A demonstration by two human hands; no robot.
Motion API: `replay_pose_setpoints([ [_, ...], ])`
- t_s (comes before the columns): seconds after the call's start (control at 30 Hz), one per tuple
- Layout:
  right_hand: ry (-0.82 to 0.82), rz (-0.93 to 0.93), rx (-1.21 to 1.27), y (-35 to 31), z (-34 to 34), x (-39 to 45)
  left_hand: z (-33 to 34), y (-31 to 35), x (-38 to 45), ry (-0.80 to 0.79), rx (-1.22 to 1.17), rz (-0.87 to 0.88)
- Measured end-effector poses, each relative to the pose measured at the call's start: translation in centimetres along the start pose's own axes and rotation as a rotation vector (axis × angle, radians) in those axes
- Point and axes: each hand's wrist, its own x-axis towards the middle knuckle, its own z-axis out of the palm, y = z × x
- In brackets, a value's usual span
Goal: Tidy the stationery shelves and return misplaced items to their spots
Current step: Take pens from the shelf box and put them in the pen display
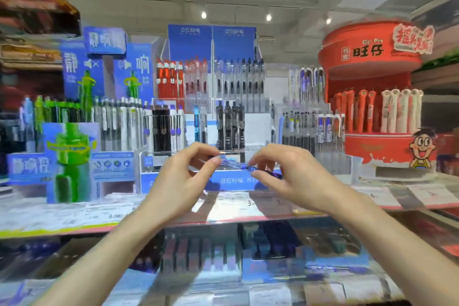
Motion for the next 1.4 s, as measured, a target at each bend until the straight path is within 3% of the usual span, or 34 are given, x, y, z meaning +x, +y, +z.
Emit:
replay_pose_setpoints([
  [0.33, 0.034, 0.003, -0.068, 0.1, -1.1, 0.7, -1.2, 0.6, 0.4, 0.023, 0.156, 0.093],
  [0.53, 0.21, 0.144, 0.115, 0.8, -1.9, 2.6, -1.1, -1.9, 1.3, 0.001, 0.573, 0.278],
  [0.67, 0.283, 0.17, 0.224, 0.9, -1.6, 4.3, 0.7, -2.9, 1.7, -0.021, 0.69, 0.349],
  [1.07, 0.307, 0.236, 0.219, 1.2, -0.6, 7.2, 2.2, -3.4, 2.1, 0.013, 0.785, 0.382],
  [1.4, 0.222, 0.268, 0.203, 1.6, 0.1, 7.5, 2.4, -3.6, 2.0, 0.032, 0.781, 0.387],
])
